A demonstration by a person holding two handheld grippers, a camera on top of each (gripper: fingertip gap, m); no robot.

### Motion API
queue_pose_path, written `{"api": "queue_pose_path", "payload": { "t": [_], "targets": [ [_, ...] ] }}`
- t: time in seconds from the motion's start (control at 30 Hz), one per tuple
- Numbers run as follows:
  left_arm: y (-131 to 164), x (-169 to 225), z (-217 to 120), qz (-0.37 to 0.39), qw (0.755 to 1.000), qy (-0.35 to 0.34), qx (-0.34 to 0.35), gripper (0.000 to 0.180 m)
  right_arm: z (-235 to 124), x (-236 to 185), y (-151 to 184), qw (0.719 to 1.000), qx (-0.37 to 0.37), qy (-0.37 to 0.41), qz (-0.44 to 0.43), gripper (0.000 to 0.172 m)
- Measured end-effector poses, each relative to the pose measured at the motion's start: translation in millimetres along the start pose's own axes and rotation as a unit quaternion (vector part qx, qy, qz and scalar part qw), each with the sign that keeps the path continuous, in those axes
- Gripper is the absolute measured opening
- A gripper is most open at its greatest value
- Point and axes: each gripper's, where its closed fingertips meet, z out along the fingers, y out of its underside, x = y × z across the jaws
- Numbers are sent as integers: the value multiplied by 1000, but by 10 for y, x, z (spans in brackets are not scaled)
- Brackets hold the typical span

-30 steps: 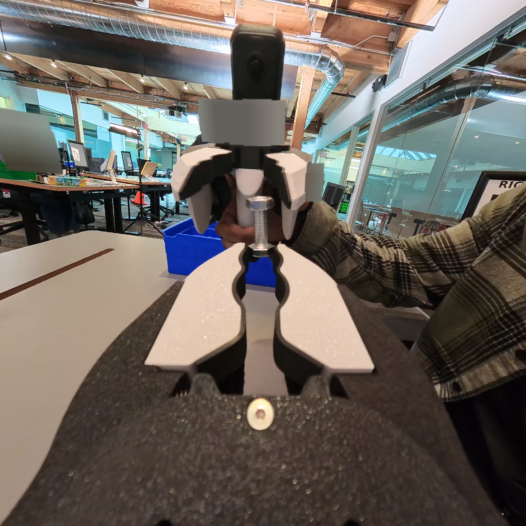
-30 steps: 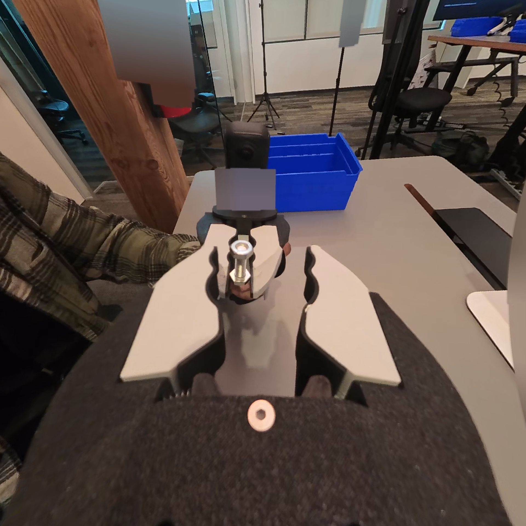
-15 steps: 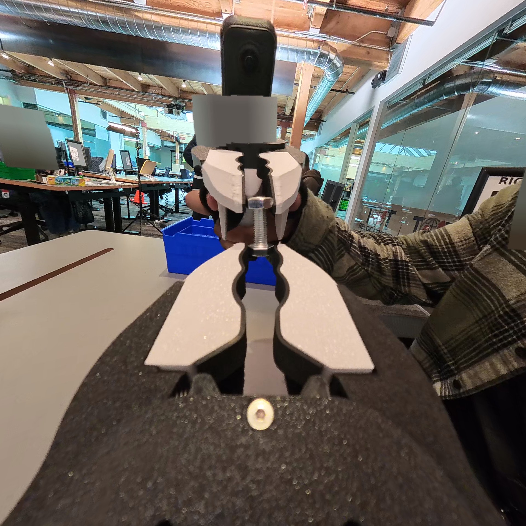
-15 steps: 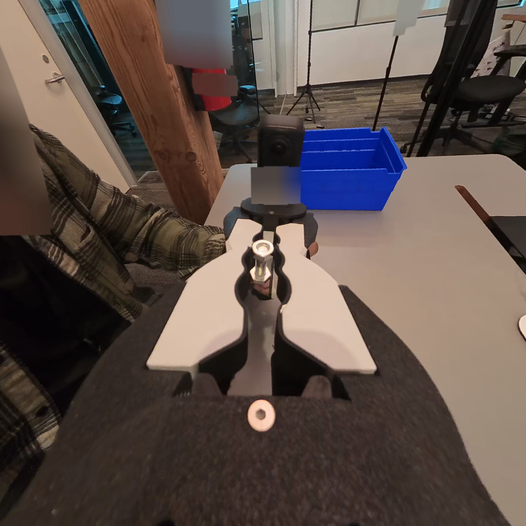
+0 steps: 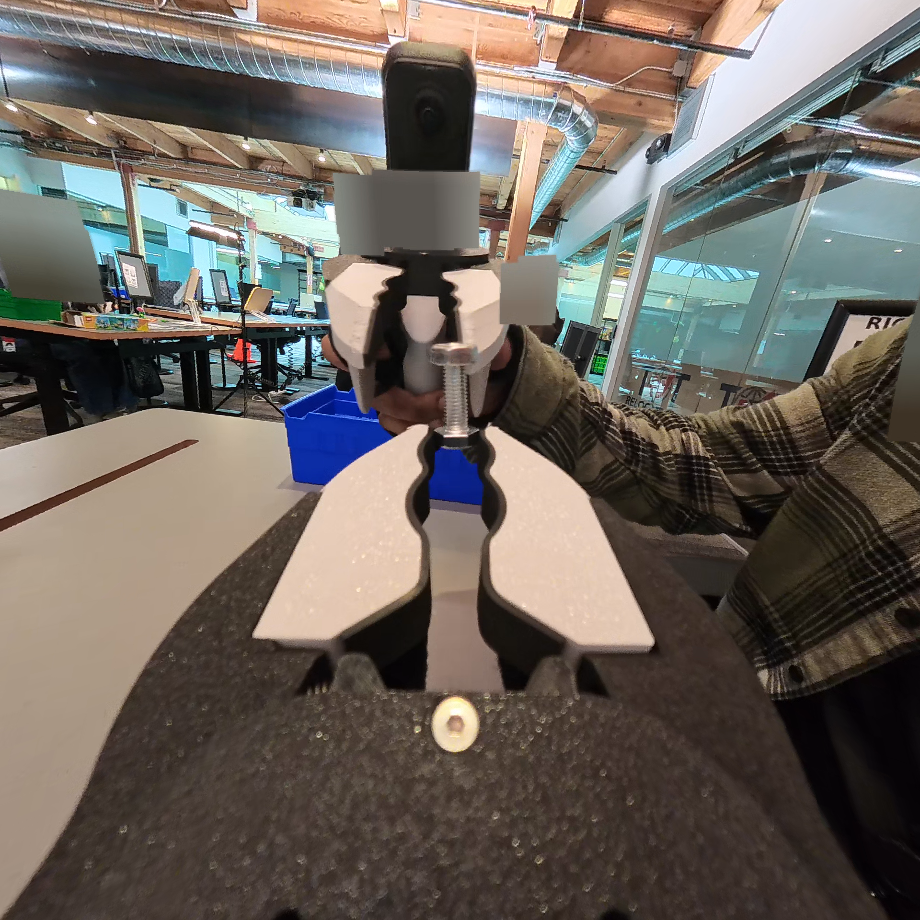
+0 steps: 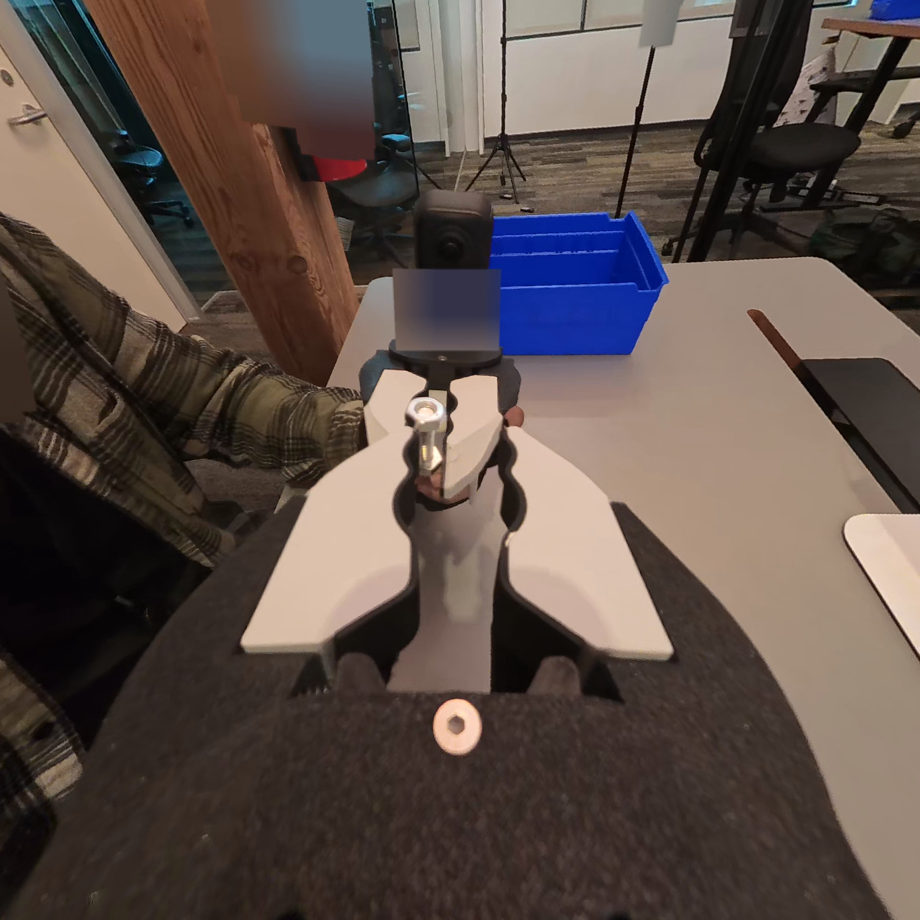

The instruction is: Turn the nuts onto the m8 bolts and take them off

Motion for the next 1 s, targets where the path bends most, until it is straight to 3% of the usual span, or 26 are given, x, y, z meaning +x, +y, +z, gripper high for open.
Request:
{"api": "queue_pose_path", "payload": {
  "t": [0.3, 0.63, 1.0],
  "targets": [
    [3, -4, 3, -1, 1000, -1, 0, 16, -24, -27, -24, 1000, 8, 1, 4, 33],
    [-4, 3, 1, 2, 1000, -2, 1, 16, 71, 25, -54, 1000, 15, 22, 17, 53],
    [-20, 0, -6, 3, 1000, -4, 3, 16, -17, 45, -65, 999, 20, 34, 18, 53]
  ]
}}
